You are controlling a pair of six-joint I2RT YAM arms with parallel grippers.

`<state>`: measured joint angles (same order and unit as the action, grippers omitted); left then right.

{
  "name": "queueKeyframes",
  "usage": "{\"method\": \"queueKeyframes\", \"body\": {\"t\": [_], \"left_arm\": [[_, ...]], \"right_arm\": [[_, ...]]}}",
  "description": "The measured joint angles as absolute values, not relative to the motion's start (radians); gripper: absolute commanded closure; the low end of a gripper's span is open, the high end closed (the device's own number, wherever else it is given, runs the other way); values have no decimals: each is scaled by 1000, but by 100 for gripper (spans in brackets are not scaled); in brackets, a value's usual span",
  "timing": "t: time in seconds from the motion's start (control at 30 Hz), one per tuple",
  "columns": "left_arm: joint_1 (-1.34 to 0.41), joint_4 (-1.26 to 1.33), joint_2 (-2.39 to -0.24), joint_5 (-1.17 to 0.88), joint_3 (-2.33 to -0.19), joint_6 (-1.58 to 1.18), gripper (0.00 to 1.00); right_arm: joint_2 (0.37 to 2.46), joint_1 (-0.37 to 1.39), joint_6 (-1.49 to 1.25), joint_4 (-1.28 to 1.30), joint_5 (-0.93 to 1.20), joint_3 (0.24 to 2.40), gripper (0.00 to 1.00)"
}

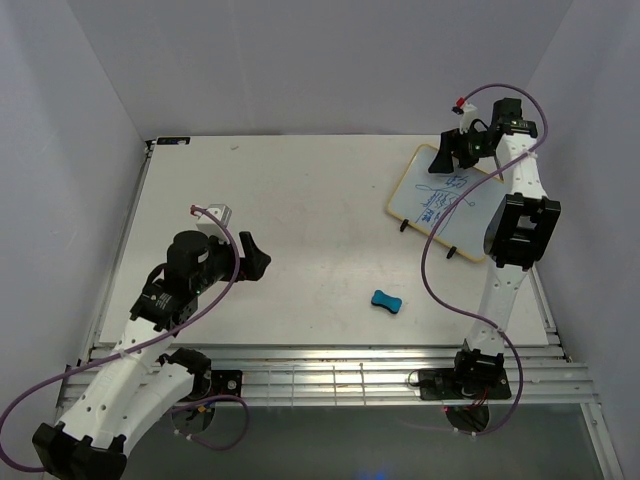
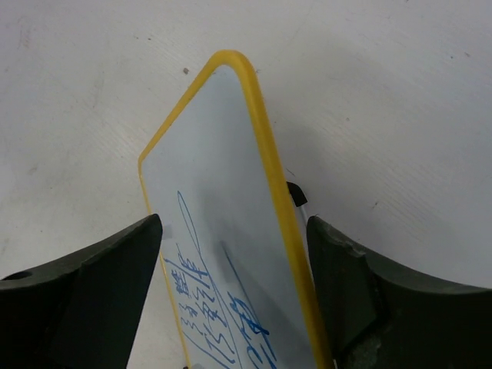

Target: Erase the whiteboard

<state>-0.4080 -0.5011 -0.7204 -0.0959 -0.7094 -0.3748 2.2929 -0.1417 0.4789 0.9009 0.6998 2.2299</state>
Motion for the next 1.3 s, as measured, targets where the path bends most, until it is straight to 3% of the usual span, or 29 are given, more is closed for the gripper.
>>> {"method": "queueKeyframes", "body": {"t": [0.37, 0.63, 0.87, 1.13, 1.3], "left_arm": [[-408, -501, -723, -94, -710, -375, 2], [-408, -501, -722, -94, -710, -375, 2], [-408, -501, -719, -94, -710, -375, 2], [-408, -501, -714, -95, -709, -375, 2], [-408, -500, -711, -95, -709, -375, 2]], "right_arm": [[2295, -151, 517, 917, 736, 2234, 43], [2241, -156, 523, 919, 738, 2196, 47], [2184, -152, 525, 925, 754, 2170, 60], [2146, -136, 534, 928, 760, 2127, 66], [2126, -127, 542, 933, 772, 2096, 86]]}}
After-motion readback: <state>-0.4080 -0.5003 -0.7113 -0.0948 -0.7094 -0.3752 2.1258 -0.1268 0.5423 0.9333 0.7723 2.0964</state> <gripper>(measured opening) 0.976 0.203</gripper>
